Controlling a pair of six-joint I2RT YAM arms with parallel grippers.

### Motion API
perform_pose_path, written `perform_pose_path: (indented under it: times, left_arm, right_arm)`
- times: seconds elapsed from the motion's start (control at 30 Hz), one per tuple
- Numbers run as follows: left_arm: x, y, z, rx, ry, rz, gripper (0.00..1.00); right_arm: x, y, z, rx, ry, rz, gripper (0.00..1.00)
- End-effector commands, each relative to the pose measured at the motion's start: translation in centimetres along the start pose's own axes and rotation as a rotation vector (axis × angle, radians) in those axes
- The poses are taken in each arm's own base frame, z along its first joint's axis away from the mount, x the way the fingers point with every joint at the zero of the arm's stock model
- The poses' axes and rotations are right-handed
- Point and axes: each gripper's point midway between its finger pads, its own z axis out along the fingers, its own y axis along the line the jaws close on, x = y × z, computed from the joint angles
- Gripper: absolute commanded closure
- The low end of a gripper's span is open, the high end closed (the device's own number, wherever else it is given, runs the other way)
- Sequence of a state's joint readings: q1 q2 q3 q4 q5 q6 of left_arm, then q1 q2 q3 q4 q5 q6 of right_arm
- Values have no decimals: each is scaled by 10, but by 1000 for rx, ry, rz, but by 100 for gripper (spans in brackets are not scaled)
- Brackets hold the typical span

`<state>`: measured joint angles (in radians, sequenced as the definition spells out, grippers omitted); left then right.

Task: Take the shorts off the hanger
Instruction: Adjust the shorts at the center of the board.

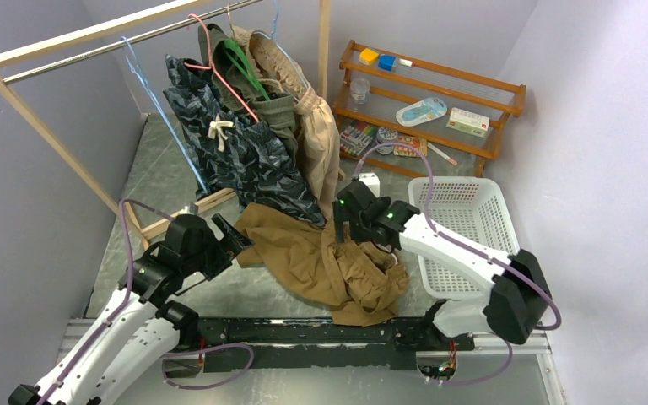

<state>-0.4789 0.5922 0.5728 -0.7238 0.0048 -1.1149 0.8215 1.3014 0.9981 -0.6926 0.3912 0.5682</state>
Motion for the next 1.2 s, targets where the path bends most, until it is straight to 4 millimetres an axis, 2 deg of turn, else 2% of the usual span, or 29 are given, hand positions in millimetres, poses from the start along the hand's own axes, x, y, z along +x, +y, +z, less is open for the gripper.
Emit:
perform_pose_path:
  times: [0.0, 0.07, 0.17, 0.27, 0.33, 0.43, 0.53, 0.67, 0.73, 0.8, 0.87, 0.97, 1.07, 1.17]
  left_arm:
    - [-2, -10, -2, 35, 6, 9, 7]
    - [-2, -9, -3, 23, 6, 15, 6]
    - [-2, -8, -3, 20, 5, 15, 6]
    - [-1, -6, -4, 24, 1, 8, 6]
    - [-1, -5, -5, 26, -5, 1, 6]
    - [-1, -3, -5, 28, -11, -7, 6]
    - [-2, -1, -6, 23, -18, -11, 6]
    - [-2, -1, -7, 20, -18, -5, 6]
    - [-2, 0, -7, 9, -17, 2, 6]
    - [-2, 3, -7, -4, -18, 4, 6]
    - [-2, 3, -7, -2, -18, 3, 6]
    - [-1, 1, -5, 13, -16, -2, 6]
    - [0, 2, -4, 14, -13, -7, 6]
    - [1, 2, -4, 14, -7, -5, 6]
  right_arm:
    - [23, 11, 28, -88, 99, -22, 0]
    - [28, 30, 36, -198, 103, -49, 0]
    - [57, 36, 56, -234, 190, -81, 0]
    - [88, 29, 76, -142, 324, -101, 0]
    - [110, 37, 84, -139, 364, -150, 0]
    - [133, 41, 91, -15, 354, -257, 3]
    - [153, 40, 97, 116, 345, -278, 18]
    - [173, 47, 101, 126, 315, -195, 44]
    - [171, 46, 97, 136, 284, -163, 59]
    - [163, 42, 92, 150, 241, -148, 69]
    - [148, 41, 82, 149, 181, -148, 84]
    - [117, 48, 58, 87, 69, -148, 97]
    - [93, 53, 33, -1, -8, -136, 97]
    - [73, 47, 8, -44, -76, -95, 96]
